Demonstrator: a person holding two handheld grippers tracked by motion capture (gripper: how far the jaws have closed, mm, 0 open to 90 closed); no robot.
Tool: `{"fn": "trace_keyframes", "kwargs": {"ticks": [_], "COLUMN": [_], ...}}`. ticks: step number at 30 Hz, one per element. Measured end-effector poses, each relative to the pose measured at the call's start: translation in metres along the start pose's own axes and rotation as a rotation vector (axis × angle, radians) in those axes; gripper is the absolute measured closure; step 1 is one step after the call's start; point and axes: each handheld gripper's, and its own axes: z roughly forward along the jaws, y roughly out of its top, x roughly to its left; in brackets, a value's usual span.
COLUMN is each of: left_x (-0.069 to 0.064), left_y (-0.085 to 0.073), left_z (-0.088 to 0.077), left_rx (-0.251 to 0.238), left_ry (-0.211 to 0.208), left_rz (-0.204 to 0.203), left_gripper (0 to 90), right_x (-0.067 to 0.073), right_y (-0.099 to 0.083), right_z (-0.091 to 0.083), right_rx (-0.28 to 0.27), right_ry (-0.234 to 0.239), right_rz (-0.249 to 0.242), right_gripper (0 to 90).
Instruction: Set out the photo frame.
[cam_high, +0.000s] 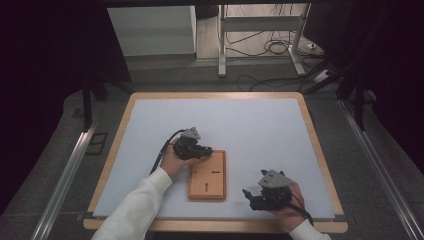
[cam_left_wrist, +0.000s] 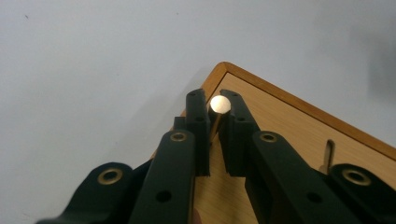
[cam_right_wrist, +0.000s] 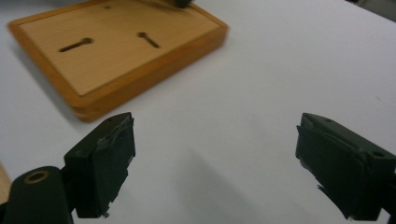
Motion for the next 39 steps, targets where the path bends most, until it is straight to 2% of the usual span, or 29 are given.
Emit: {"fn": "trace_keyframes", "kwargs": {"ticks": [3, 6, 14, 22, 27, 39], "left_x": [-0.001, 0.000, 0.004, 0.009, 0.011, 0.020], "left_y": [0.001, 0.001, 0.002, 0.004, 0.007, 0.011], "left_z": [0.000, 0.000, 0.000, 0.000, 0.000, 0.001], "left_rx": [0.007, 0.006, 0.014, 0.022, 0.040, 0.063], "left_ry": [0.002, -0.004, -0.029, -0.055, -0.063, -0.111], "left_rz": [-0.010, -0.011, -0.039, -0.074, -0.090, -0.132], "left_gripper": [82.5, 82.4, 82.0, 82.0, 82.1, 82.0], "right_x": [0.014, 0.022, 0.029, 0.043, 0.050, 0.066], "right_y": [0.007, 0.012, 0.017, 0.026, 0.032, 0.036], "right_z": [0.004, 0.006, 0.010, 0.020, 0.025, 0.044], "right_rx": [-0.003, -0.007, -0.008, 0.002, 0.017, 0.068], "right_ry": [0.025, 0.043, 0.056, 0.067, 0.058, 0.022], "right_rz": [-0.047, -0.059, -0.074, -0.135, -0.168, -0.265], "right_gripper": [10.3, 10.0, 9.7, 8.7, 7.5, 6.4]}}
